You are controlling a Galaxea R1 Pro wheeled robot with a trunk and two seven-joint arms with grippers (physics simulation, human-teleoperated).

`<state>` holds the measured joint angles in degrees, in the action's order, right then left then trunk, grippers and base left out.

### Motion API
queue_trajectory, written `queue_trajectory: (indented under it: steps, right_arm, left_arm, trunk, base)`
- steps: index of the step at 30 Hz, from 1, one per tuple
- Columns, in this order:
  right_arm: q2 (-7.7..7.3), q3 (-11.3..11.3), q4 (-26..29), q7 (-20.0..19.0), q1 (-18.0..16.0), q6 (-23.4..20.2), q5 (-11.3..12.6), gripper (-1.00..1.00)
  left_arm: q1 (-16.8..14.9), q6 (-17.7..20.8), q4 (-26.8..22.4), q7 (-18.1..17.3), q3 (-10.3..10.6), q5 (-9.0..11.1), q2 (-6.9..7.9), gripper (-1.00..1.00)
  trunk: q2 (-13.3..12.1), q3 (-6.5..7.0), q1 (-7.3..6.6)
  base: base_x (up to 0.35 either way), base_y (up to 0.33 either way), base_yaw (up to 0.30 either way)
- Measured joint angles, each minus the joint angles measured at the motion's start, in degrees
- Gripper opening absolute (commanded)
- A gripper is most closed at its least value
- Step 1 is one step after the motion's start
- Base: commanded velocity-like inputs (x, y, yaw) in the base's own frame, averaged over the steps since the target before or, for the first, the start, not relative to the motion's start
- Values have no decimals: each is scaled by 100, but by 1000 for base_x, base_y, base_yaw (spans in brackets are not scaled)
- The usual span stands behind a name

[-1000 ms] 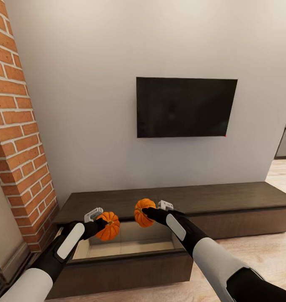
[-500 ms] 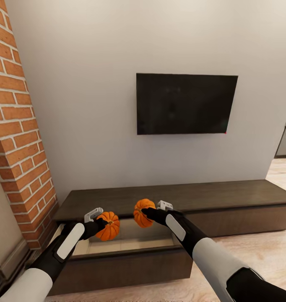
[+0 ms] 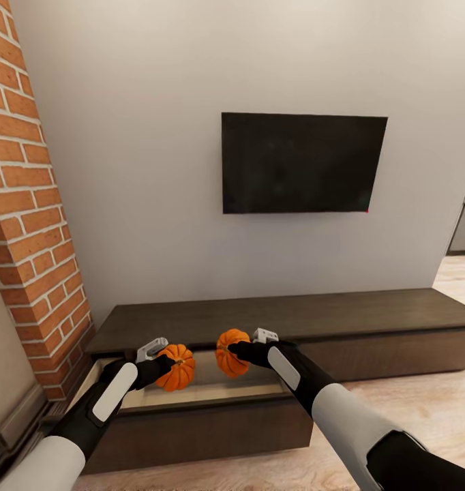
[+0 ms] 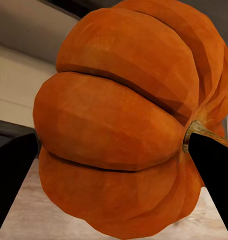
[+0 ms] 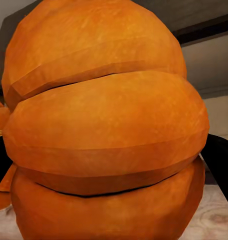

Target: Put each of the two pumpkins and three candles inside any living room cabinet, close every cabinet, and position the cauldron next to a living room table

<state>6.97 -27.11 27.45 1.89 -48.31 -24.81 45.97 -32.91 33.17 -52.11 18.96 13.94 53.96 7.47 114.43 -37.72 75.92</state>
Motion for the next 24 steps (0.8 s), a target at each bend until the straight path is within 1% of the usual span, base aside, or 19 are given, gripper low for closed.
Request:
queue_trajectory:
  steps: [11, 17, 22, 24]
  right_arm:
    - [8, -9, -32, 13, -6, 42, -2, -100]
    - [9, -6, -43, 14, -7, 78, -1, -100]
    - [9, -13, -45, 13, -7, 131, -1, -100]
    - [9, -14, -42, 12, -7, 139, 2, -100]
  left_arm:
    - [0, 0, 0, -2, 1, 1, -6, -100]
    - [-1, -8, -10, -4, 7, -1, -11, -100]
    - [-1, -3, -12, -13, 2, -169, -18, -100]
    - [-1, -3, -11, -15, 1, -200, -23, -100]
  trunk:
    - [441, -198, 242]
    - [443, -198, 242]
    - [443, -198, 242]
    - [443, -198, 242]
  base:
    - [0, 0, 0]
    - [0, 0, 0]
    - [0, 0, 0]
    - [92, 0, 0]
